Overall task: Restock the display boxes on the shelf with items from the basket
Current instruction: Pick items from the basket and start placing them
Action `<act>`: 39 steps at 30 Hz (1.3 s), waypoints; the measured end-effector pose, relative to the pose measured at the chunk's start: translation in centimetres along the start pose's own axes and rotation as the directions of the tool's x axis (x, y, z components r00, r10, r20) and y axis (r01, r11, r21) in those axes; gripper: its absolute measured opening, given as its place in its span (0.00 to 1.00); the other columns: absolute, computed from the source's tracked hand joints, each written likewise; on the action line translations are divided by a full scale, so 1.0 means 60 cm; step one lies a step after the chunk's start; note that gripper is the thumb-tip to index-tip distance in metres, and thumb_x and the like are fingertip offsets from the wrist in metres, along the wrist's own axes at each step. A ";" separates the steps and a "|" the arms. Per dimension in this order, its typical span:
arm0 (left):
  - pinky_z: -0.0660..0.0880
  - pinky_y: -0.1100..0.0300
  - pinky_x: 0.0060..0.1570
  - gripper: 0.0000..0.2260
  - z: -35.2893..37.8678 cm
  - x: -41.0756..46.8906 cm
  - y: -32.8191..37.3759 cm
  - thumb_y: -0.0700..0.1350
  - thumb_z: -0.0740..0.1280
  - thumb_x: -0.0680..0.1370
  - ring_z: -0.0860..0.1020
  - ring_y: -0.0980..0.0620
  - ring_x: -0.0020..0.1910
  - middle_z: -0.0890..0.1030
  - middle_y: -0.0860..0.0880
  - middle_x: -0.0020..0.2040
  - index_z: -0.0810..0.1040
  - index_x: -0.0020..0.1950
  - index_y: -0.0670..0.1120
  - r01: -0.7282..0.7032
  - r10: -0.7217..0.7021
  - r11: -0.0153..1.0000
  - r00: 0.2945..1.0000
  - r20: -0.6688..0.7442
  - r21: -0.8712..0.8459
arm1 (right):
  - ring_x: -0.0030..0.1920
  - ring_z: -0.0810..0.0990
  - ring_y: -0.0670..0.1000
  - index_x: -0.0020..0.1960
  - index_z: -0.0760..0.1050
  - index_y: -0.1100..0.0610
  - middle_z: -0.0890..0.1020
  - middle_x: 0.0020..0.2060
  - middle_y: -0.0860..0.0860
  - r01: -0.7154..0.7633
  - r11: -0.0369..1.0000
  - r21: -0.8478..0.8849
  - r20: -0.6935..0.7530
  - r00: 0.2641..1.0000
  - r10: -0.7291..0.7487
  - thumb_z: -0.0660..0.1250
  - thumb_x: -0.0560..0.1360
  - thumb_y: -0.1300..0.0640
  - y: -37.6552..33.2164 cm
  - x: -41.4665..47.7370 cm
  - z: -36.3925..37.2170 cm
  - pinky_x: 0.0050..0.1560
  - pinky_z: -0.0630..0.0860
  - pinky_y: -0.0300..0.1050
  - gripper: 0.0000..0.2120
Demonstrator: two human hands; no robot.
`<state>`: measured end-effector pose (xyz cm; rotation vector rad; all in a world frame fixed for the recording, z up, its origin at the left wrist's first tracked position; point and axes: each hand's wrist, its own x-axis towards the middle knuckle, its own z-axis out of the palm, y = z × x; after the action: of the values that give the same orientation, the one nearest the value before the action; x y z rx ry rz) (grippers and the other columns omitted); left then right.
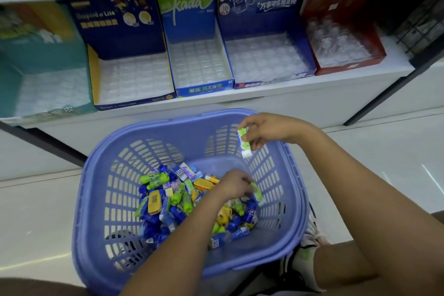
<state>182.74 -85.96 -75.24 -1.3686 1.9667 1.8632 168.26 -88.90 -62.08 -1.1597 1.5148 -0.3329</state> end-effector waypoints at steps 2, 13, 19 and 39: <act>0.76 0.60 0.40 0.05 -0.048 -0.020 0.024 0.36 0.68 0.75 0.77 0.56 0.29 0.80 0.48 0.30 0.79 0.50 0.39 0.028 -0.034 0.971 0.999 -0.019 -0.238 | 0.28 0.77 0.46 0.58 0.73 0.59 0.77 0.32 0.54 0.053 0.989 0.135 0.003 0.999 -0.053 0.63 0.77 0.64 -0.005 -0.009 -0.009 0.33 0.75 0.37 0.10; 0.78 0.62 0.30 0.10 -0.276 -0.214 0.126 0.44 0.57 0.82 0.78 0.55 0.28 0.79 0.51 0.30 0.76 0.48 0.43 -0.512 0.148 0.526 0.841 -0.520 -0.679 | 0.14 0.60 0.44 0.27 0.69 0.52 0.68 0.15 0.47 0.480 0.839 0.257 -0.440 0.831 -0.341 0.71 0.70 0.46 -0.143 -0.008 -0.019 0.18 0.54 0.30 0.18; 0.71 0.62 0.32 0.10 -0.297 -0.192 0.160 0.46 0.63 0.80 0.72 0.56 0.28 0.78 0.52 0.32 0.78 0.45 0.42 -0.537 0.206 0.817 0.614 -0.762 -0.211 | 0.21 0.75 0.43 0.42 0.78 0.60 0.79 0.23 0.50 0.508 0.862 -0.008 -0.561 0.711 -0.424 0.75 0.68 0.57 -0.240 0.060 -0.048 0.23 0.73 0.36 0.08; 0.60 0.55 0.32 0.11 -0.283 -0.137 0.182 0.51 0.55 0.82 0.68 0.49 0.32 0.68 0.51 0.32 0.64 0.46 0.46 -0.247 0.485 0.866 0.628 -0.608 0.436 | 0.57 0.77 0.54 0.56 0.77 0.61 0.80 0.54 0.57 0.380 0.810 -0.447 -0.413 0.715 -0.564 0.69 0.74 0.56 -0.325 0.238 -0.094 0.59 0.71 0.43 0.13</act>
<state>188.72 -97.69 -57.85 -1.8526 2.9619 1.0690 174.46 -111.61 -54.26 -1.8596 1.7657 -0.8393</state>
